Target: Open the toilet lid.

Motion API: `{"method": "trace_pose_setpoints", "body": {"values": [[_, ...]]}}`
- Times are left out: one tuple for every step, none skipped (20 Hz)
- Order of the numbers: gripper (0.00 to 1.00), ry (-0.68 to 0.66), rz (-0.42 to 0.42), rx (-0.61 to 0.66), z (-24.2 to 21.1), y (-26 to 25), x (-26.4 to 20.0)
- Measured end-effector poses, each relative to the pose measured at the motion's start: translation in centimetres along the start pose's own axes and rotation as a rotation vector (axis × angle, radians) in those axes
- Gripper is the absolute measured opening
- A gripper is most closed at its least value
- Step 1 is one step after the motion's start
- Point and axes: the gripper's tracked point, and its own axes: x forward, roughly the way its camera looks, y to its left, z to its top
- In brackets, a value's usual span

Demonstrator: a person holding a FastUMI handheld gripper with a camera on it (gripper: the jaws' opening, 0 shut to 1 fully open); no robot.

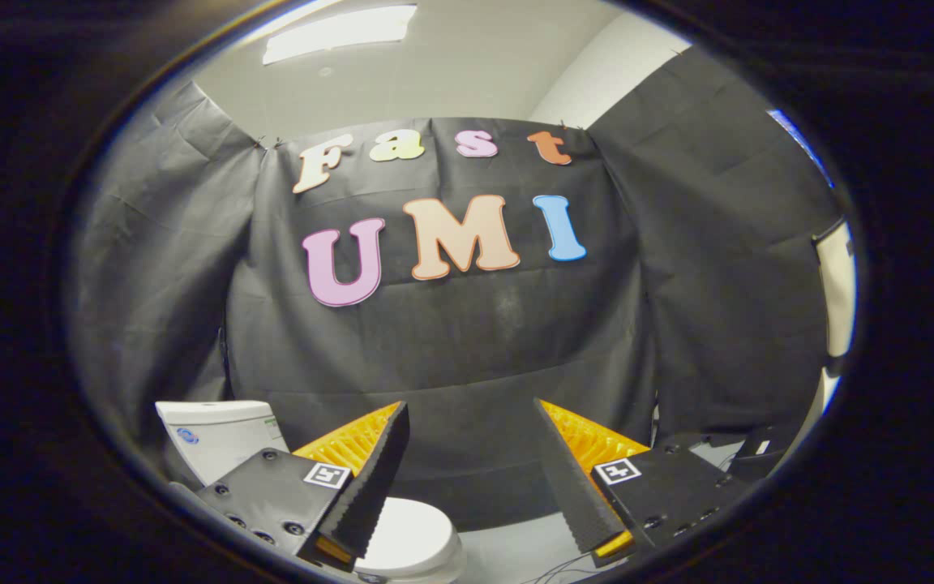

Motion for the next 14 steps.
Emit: {"method": "trace_pose_setpoints", "body": {"values": [[0.93,0.009,-0.03,0.02,-0.6,-0.3,0.0],[0.92,0.026,-0.072,0.031,-1.4,-0.7,-0.1],[0.9,0.046,-0.112,0.036,-2.2,-1.1,-0.3],[0.88,0.061,-0.147,0.038,-2.9,-1.1,-0.8],[0.86,0.074,-0.178,0.045,-3.6,-1.1,-0.8],[0.83,0.078,-0.196,0.067,-4.1,-0.8,-0.9],[0.81,0.075,-0.202,0.107,-4.7,-0.3,-1.0],[0.81,0.074,-0.209,0.158,-5.3,0.3,-1.1],[0.81,0.073,-0.22,0.203,-6.1,0.7,-1.1],[0.81,0.07,-0.235,0.24,-7.3,1.0,-1.3],[0.81,0.066,-0.253,0.266,-8.3,1.4,-1.5],[0.81,0.063,-0.272,0.29,-9.3,1.7,-1.8],[0.81,0.064,-0.289,0.308,-10.3,2.1,-2.3],[0.81,0.063,-0.3,0.325,-11.2,2.6,-2.7]]}}
